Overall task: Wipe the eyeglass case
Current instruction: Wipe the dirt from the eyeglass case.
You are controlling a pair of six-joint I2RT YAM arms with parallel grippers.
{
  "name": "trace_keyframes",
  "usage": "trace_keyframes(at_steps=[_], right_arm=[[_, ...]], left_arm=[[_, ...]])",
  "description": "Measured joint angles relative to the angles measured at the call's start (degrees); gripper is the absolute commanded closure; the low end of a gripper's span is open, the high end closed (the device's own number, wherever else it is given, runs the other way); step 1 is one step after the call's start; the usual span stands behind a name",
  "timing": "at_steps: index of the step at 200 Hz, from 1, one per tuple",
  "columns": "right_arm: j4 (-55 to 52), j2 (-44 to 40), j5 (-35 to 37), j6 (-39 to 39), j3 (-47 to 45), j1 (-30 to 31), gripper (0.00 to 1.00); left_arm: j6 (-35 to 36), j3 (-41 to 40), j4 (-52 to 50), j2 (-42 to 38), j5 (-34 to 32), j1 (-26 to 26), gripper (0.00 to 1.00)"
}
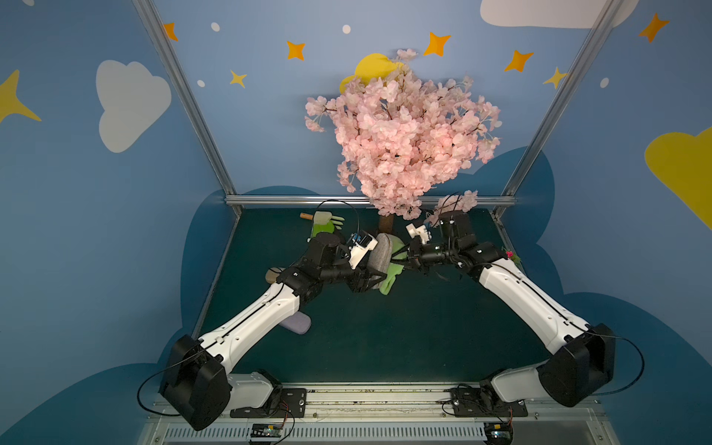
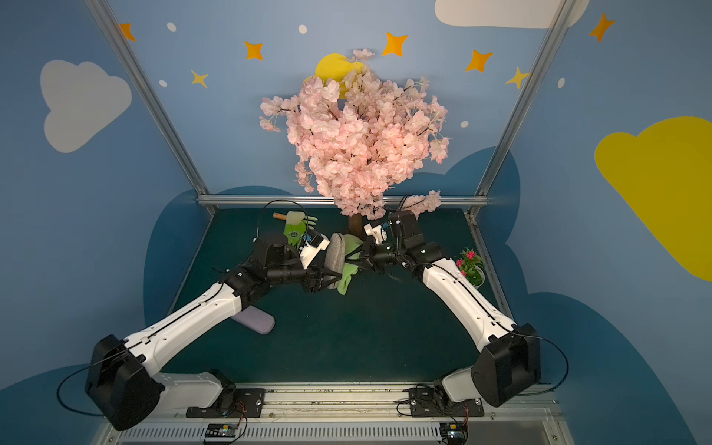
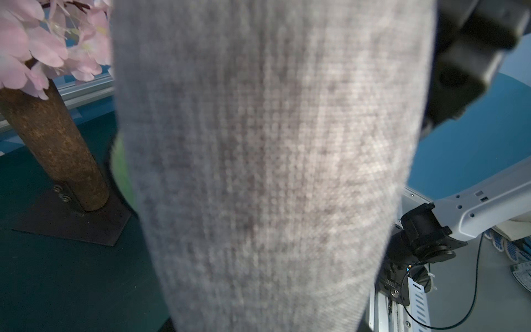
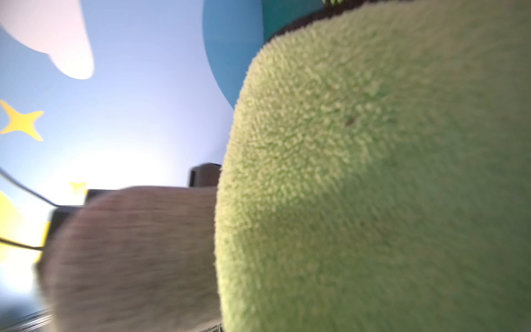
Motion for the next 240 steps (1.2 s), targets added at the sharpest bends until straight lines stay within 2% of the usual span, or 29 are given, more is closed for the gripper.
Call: trace_keyframes(at_steps=[28,72,88,111,124,144,159,209,240], right_arm=[[5.3,-0.9,0.2,2.0,0.0,-0.7,1.00],[9.9,-0.9,6.8,2.1,-7.2,4.7,1.00],[9.6,-0.5,7.2,2.0,-12.4,6.8,1.00],[3.5,0.3,3.5,0.2,-16.7,9.0,1.00],[-1.9,0.2,2.1,-2.2,-14.2,8.7,1.00],[-11.6,0.2,3.9,-6.8,-4.9,7.5,1.00],[-15.1,0.0,4.6,-9.6,1.1,7.1,1.00],[-12.1,-4.3,0.6,-12.2,8.0,10.0,1.00],[-8.0,-4.7,2.1,-12.5,10.3,9.8,1.00]], left_arm=[[0.1,-0.4,-0.4,0.1,-0.2,-0.5,0.88],[0.7,-1.3,-8.2,-0.1,-1.0,0.4,0.88],[0.8,-1.6,-9.9,0.0,-1.1,0.7,0.88],[0.8,-1.6,-7.9,0.5,-1.4,0.5,0.88],[1.0,-1.6,-7.0,0.7,-1.7,0.3,0.88],[1.3,-1.0,-5.7,0.7,-2.4,0.7,0.88],[1.7,0.3,-5.0,0.7,-3.5,1.0,0.88],[1.9,0.5,-6.9,3.7,-3.8,-0.5,0.88],[2.1,0.2,-8.3,4.5,-3.4,-1.9,0.88]])
